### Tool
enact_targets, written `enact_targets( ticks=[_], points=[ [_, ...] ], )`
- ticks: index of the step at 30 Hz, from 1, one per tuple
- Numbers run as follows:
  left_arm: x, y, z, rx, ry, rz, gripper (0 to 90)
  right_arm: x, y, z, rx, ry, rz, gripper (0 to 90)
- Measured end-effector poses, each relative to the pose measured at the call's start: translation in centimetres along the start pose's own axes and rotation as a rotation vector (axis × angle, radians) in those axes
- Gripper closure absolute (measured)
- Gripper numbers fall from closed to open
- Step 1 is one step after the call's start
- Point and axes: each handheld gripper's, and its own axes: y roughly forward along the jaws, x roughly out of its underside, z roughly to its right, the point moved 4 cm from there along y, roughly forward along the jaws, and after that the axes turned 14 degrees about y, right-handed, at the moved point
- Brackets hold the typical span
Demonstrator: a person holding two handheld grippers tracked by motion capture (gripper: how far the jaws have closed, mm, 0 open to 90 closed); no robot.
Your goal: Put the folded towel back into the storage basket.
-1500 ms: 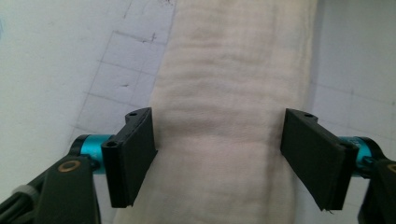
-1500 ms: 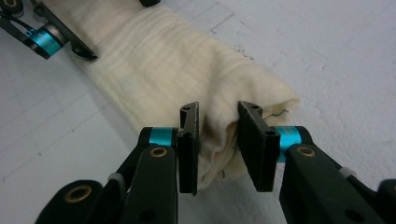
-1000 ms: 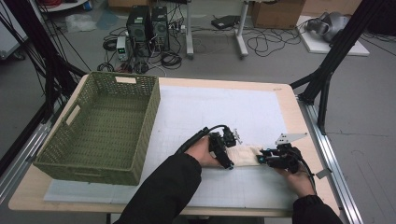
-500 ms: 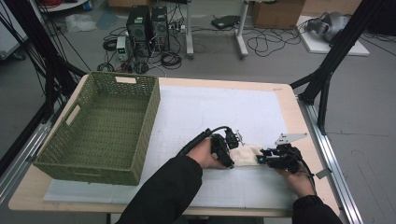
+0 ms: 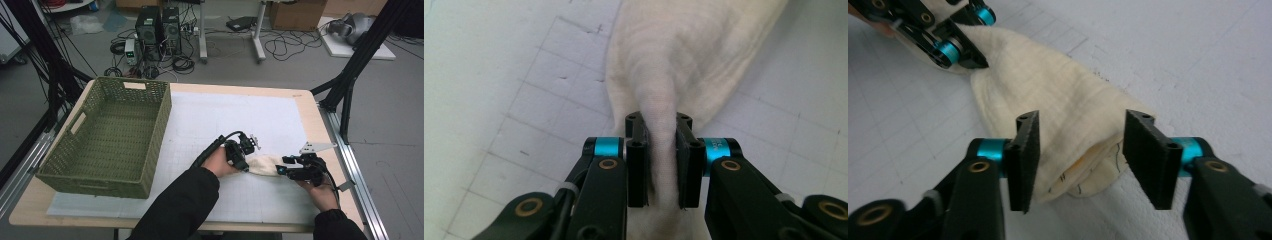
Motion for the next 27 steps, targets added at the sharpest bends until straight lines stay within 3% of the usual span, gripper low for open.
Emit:
enact_targets(
  ticks=[5,9,14,16,27],
  points=[
    [0.9,-0.4,-0.8,0.063,-0.137,0.069,79.7,0.3,-1.0,-0.1,-0.020,0.039,0.039,30.7],
    [1.3,-1.0,-1.2,0.060,-0.187,0.102,79.9,0.7,-1.8,-0.2,-0.009,0.057,0.074,19.9],
    [2.0,-2.2,-2.0,0.052,-0.261,0.159,80.1,1.2,-3.0,-0.5,0.002,0.068,0.116,16.4],
    [2.4,-2.4,-2.2,0.076,-0.282,0.179,80.1,1.3,-3.1,-0.6,0.004,0.066,0.114,15.5],
    [2.8,-2.8,-2.5,0.115,-0.388,0.277,80.1,1.3,-2.9,-0.7,-0.002,0.063,0.111,15.3]
  ],
)
